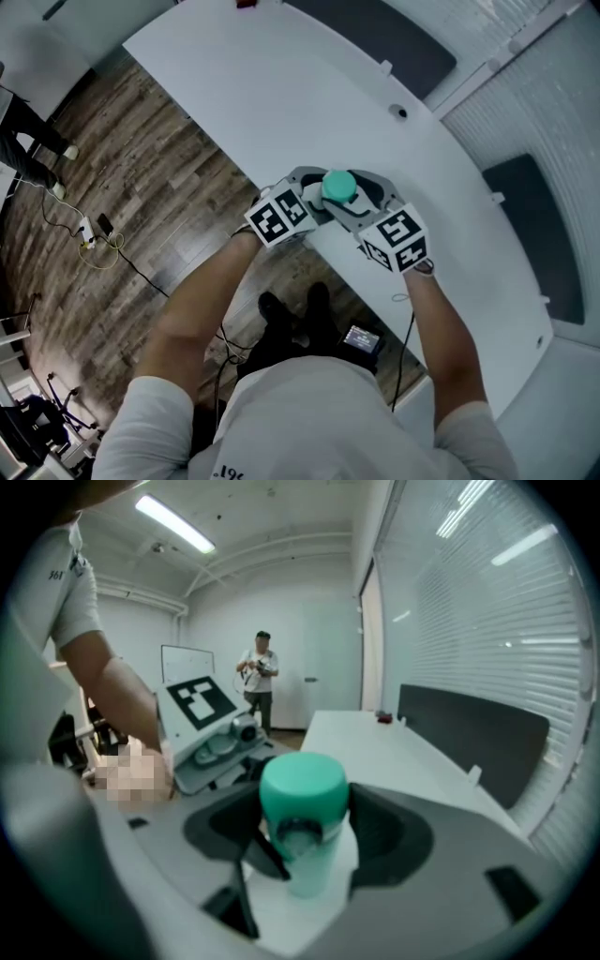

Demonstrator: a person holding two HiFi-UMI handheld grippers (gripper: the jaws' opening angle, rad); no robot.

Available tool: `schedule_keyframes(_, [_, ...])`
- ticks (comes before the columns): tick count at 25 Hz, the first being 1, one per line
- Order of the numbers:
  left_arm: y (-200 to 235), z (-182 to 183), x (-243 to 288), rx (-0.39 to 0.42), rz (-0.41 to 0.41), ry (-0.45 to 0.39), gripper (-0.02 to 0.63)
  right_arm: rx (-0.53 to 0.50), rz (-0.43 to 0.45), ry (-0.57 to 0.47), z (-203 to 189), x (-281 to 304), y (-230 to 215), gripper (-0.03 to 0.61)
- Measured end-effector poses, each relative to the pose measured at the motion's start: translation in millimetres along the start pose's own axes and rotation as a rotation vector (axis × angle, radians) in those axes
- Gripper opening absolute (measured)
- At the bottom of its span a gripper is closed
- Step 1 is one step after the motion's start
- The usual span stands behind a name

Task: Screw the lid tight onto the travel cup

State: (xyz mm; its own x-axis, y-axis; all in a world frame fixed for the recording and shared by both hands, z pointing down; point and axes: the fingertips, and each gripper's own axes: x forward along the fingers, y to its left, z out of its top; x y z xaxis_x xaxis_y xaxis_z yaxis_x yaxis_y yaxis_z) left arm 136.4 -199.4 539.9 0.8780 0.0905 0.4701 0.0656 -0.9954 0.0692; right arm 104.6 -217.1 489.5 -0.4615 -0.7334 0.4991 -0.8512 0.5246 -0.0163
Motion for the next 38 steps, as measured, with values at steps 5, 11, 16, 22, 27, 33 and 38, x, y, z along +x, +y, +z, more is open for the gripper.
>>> schedule_keyframes(5, [5,1,0,-0.048,0.083,-0.054,0.319,-0.009,-0.052,0.014,-1,2,-2,0.304])
schedule_keyframes(11, [11,3,0,-0.089,0.173,-0.083,0.319,0.032,-0.123,0.008,0,2,-6,0.304])
schedule_keyframes(16, [13,1,1,-0.112,0.224,-0.086,0.319,0.059,-0.165,0.012,-2,3,-7,0.304])
schedule_keyframes(22, [16,1,-1,-0.144,0.294,-0.091,0.319,0.092,-0.231,0.021,-2,4,-9,0.304])
schedule_keyframes(27, [18,0,-1,-0.164,0.339,-0.094,0.319,0.11,-0.268,0.016,-1,5,-9,0.302])
schedule_keyframes(33, [20,-2,0,-0.179,0.38,-0.101,0.319,0.137,-0.309,0.026,-1,4,-11,0.302])
schedule_keyframes(38, [20,-3,1,-0.195,0.413,-0.103,0.319,0.156,-0.343,0.037,-5,4,-12,0.301])
